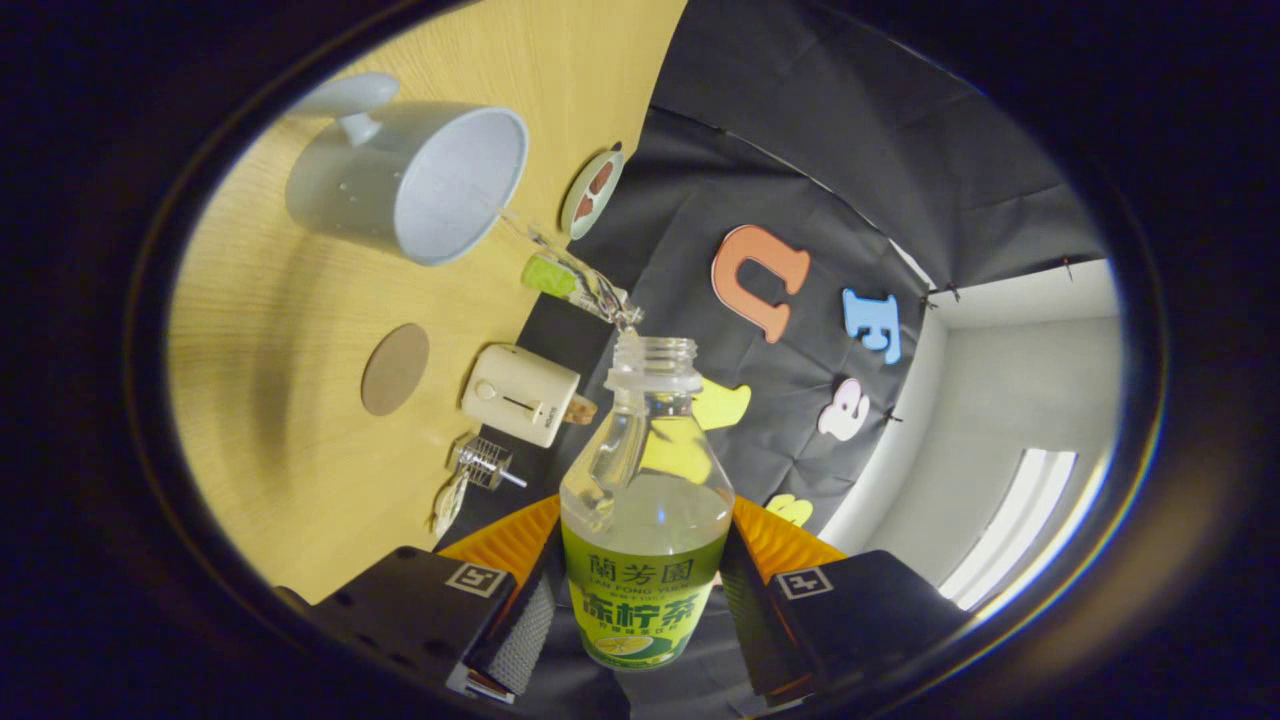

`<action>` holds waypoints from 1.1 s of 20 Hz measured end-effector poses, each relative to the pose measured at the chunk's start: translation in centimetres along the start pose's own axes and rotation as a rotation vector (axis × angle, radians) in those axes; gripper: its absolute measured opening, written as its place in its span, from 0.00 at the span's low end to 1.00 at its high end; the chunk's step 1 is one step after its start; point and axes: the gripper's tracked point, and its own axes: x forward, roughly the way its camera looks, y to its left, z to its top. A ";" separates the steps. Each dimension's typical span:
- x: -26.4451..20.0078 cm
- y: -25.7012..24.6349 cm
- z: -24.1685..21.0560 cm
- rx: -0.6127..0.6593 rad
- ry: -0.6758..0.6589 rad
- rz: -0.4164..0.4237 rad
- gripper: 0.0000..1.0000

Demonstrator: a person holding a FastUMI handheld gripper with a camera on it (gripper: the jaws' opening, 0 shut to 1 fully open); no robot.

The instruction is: Take the bottle from table, then pour the juice into the cup, finally place the bottle on the coaster

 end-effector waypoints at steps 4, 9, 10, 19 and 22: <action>-0.2 0.1 0.1 -0.025 -0.001 -0.003 0.83; 0.0 -0.1 -0.1 -0.054 0.009 -0.006 0.83; 0.0 0.0 -0.1 -0.059 0.008 -0.004 0.83; -0.1 -0.9 -0.3 -0.115 0.009 -0.015 0.82; -0.4 -1.7 -0.4 -0.134 0.012 -0.030 0.83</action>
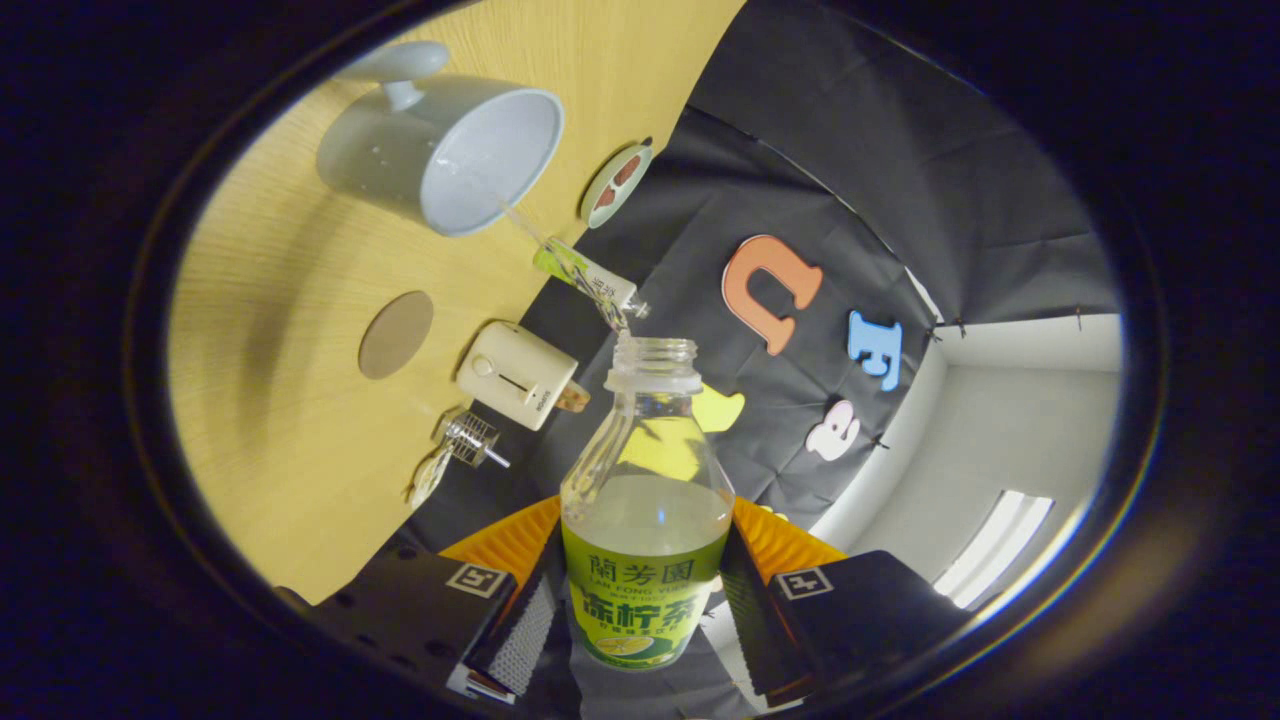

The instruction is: Take the bottle from table, then pour the juice into the cup, finally place the bottle on the coaster

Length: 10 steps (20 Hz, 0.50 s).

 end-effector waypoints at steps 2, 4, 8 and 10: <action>0.0 -0.5 -0.4 -0.006 0.007 -0.009 0.83; 0.3 -0.8 -0.6 -0.004 0.017 -0.009 0.83; 0.7 -1.9 -1.0 -0.019 0.015 -0.027 0.83; 0.5 -2.2 -1.1 -0.028 0.014 -0.029 0.83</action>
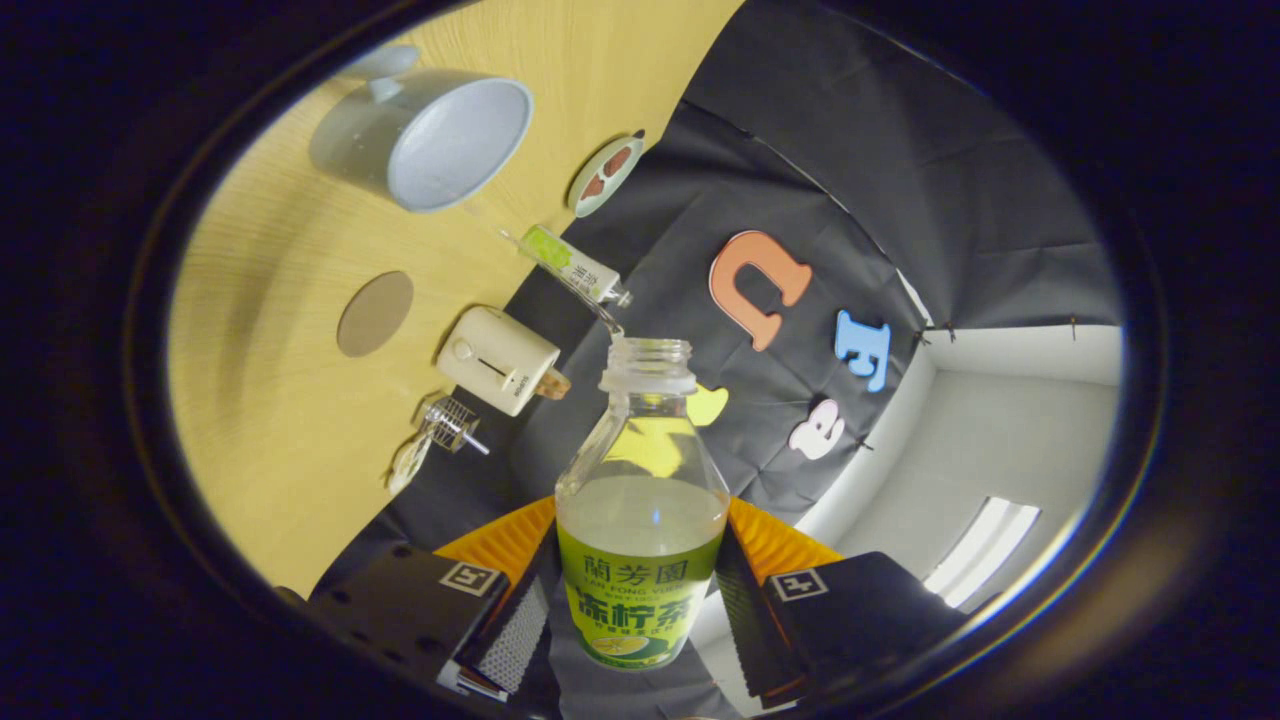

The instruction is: Take the bottle from table, then pour the juice into the cup, finally place the bottle on the coaster

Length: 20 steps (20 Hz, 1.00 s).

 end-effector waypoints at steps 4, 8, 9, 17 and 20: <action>-0.1 -0.9 0.5 -0.031 -0.010 -0.023 0.83; -0.6 -1.4 1.3 -0.082 -0.026 -0.036 0.83; -0.9 -1.1 1.2 -0.092 -0.021 -0.024 0.83; -0.3 -2.5 1.3 -0.076 -0.004 -0.041 0.82; -0.8 -3.2 1.7 -0.114 -0.023 -0.067 0.82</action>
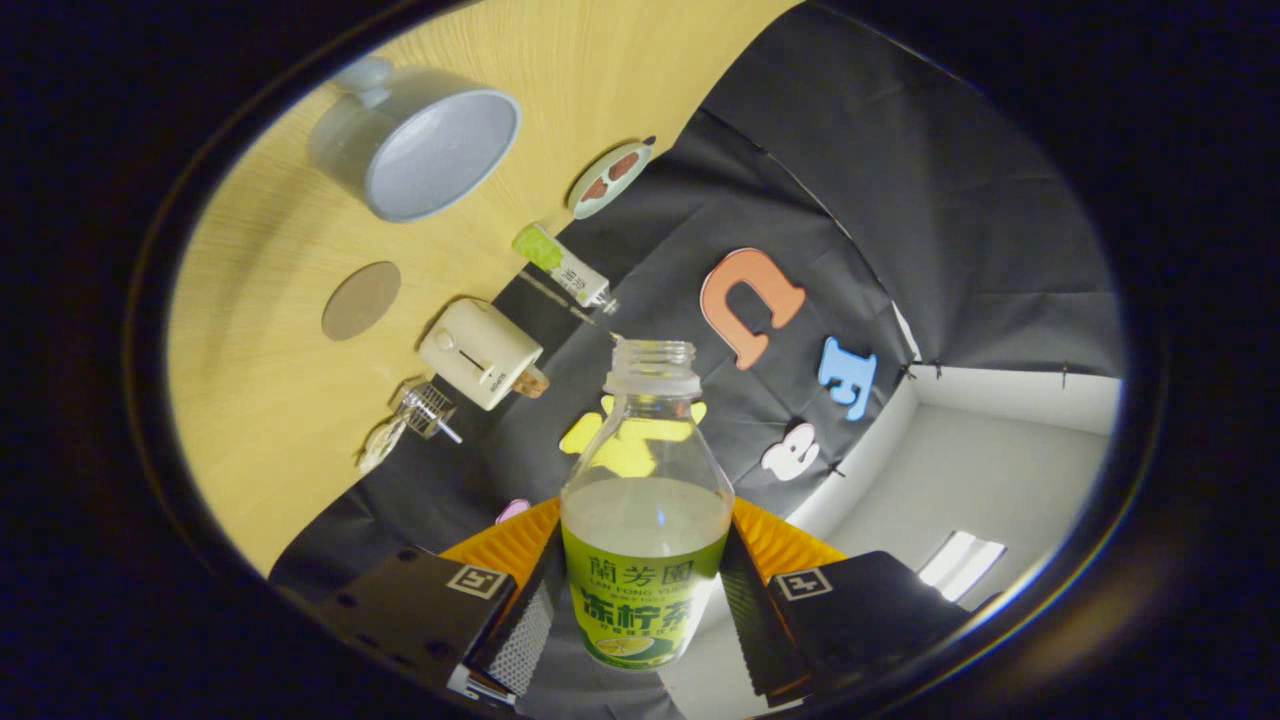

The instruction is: Take the bottle from table, then pour the juice into the cup, finally place the bottle on the coaster

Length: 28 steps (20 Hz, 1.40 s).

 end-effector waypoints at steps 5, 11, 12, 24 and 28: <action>-0.7 0.2 0.3 -0.045 -0.022 0.003 0.82; -0.6 1.4 0.0 0.020 0.002 0.035 0.82; -0.7 2.1 -0.2 0.077 0.018 0.075 0.82; -0.8 7.6 3.8 0.900 0.013 0.374 0.83; -0.6 9.6 5.1 1.264 0.049 0.475 0.83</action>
